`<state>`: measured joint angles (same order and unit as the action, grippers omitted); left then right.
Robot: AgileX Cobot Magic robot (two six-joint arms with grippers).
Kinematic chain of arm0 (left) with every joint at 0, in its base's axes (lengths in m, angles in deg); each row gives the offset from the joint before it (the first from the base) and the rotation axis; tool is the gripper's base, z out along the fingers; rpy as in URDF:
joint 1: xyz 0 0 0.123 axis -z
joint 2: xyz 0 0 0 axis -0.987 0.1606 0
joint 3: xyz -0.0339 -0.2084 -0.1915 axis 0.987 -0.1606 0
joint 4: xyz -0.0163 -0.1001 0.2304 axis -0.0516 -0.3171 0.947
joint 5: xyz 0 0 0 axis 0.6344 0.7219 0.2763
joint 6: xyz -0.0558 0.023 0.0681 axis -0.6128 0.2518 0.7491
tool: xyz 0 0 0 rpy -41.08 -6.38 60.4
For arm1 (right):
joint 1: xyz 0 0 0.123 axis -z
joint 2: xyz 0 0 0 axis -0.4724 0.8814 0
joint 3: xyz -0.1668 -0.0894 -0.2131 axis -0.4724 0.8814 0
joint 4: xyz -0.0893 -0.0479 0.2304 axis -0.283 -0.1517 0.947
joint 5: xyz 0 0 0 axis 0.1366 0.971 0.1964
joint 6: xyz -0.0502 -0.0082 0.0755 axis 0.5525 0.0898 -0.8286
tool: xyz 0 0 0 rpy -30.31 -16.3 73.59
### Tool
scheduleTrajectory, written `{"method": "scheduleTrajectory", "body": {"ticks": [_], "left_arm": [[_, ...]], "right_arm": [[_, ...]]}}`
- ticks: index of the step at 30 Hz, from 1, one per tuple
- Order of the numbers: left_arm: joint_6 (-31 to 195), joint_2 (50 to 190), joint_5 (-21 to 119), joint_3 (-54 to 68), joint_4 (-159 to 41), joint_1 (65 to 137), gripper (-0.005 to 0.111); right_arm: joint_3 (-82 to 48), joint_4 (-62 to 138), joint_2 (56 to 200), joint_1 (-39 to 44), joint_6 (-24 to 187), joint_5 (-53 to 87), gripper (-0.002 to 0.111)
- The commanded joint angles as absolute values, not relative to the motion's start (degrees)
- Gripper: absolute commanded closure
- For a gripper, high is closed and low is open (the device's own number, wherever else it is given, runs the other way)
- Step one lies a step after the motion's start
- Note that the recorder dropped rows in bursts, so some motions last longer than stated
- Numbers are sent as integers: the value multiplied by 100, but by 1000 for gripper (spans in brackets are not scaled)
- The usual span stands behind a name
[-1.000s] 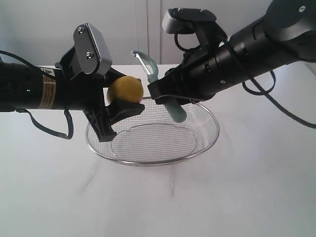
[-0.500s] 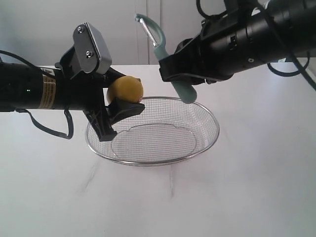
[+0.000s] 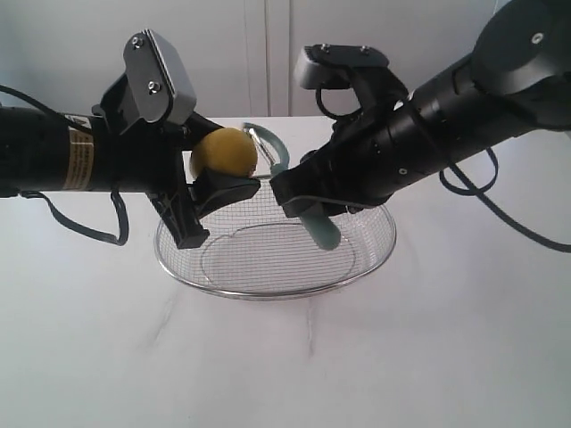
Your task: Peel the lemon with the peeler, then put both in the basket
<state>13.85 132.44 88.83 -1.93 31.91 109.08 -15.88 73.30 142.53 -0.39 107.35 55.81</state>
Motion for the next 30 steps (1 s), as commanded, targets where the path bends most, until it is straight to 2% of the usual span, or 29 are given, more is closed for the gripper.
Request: {"method": "scheduleTrajectory", "body": {"ticks": [1, 18, 30], "left_arm": [[1353, 13125, 8844, -177, 3215, 10943, 107], [1353, 13125, 8744, -177, 3215, 10943, 107], [1353, 13125, 8744, -177, 3215, 10943, 107]], "right_arm": [[-1566, 7654, 14304, -41, 10773, 5595, 108], [-1566, 7991, 14258, -41, 11030, 5534, 108], [-1577, 7910, 13653, -29, 11019, 5397, 108]]}}
